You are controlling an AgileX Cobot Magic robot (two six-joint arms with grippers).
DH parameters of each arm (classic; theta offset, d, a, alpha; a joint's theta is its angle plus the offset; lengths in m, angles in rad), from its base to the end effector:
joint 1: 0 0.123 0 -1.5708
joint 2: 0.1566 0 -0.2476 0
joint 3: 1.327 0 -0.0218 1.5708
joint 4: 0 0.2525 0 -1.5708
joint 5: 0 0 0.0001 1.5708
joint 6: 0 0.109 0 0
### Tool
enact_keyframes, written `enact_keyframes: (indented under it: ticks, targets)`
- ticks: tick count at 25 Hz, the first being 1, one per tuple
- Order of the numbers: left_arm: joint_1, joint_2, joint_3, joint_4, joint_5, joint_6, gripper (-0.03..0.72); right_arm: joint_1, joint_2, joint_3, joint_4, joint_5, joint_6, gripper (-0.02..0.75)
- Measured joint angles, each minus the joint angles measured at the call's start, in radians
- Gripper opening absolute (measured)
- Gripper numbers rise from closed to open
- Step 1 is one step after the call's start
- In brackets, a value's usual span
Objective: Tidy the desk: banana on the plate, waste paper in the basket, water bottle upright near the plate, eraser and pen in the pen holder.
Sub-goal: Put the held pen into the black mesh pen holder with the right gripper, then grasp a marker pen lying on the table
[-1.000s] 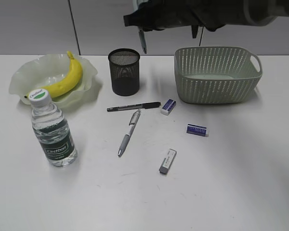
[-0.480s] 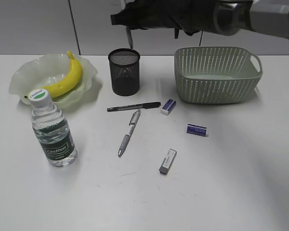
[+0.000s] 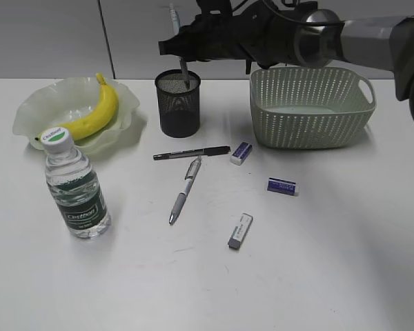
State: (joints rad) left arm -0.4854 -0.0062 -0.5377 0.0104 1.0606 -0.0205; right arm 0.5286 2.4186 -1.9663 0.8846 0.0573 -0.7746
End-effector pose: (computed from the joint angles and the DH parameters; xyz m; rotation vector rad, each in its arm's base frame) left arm 0.0405 -0.0202 0.2812 0.4632 1.9599 -0.3115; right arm 0.4749 0.2830 0.1435 -0.4451 1.9504 0.4572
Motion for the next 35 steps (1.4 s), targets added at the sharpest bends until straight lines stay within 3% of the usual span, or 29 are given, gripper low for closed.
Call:
enact_keyframes:
  ticks: [7, 16, 22, 26, 29, 35]
  targets:
    - [0.0, 0.0, 0.0, 0.0, -0.001, 0.0, 0.442, 0.0, 0.0, -0.001, 0.001, 0.017, 0.001, 0.343]
    - [0.0, 0.0, 0.0, 0.0, -0.001, 0.0, 0.44, 0.0, -0.05, -0.004, -0.029, 0.13, 0.0, 0.365]
    - [0.0, 0.0, 0.0, 0.0, -0.001, 0.0, 0.44, 0.0, -0.185, -0.006, -0.205, 0.322, 0.036, 0.351]
    - [0.0, 0.0, 0.0, 0.0, -0.001, 0.0, 0.44, 0.0, -0.276, -0.007, -0.437, 0.496, 0.256, 0.349]
    - [0.0, 0.0, 0.0, 0.0, -0.002, 0.0, 0.44, 0.0, -0.333, -0.007, -0.568, 0.665, 0.399, 0.342]
    - [0.0, 0.0, 0.0, 0.0, -0.002, 0.0, 0.44, 0.0, -0.412, -0.007, -0.718, 1.077, 0.56, 0.34]
